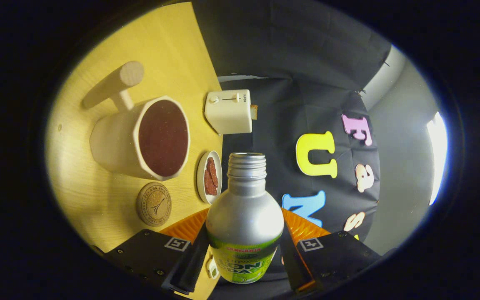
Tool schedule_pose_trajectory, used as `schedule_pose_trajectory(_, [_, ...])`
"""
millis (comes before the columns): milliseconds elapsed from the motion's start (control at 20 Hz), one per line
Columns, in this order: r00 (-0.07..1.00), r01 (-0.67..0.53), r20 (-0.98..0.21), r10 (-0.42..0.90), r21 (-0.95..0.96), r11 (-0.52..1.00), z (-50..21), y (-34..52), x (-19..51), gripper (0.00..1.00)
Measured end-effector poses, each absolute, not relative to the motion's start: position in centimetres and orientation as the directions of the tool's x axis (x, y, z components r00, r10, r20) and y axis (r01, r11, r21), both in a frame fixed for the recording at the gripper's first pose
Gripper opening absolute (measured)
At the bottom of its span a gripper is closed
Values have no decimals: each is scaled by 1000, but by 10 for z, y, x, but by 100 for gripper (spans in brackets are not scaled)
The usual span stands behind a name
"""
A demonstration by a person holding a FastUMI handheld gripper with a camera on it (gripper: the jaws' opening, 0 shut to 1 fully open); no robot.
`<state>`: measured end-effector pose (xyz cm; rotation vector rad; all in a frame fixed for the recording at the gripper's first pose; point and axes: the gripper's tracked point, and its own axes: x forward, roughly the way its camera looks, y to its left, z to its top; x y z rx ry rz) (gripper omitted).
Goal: Take the bottle from table, then pour the juice into the cup, finally place the bottle on the coaster
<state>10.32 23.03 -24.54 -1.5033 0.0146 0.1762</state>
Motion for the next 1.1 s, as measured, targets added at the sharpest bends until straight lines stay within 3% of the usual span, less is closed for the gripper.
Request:
schedule_pose_trajectory(500, [990, -141, -132, 54, -849, 509, -229, 205, 108, 80])
schedule_pose_trajectory(750, [979, -185, -183, 94, -585, 790, -222, 200, 113, 80])
schedule_pose_trajectory(1100, [958, -269, -165, 236, -220, 937, -205, 216, 118, 80])
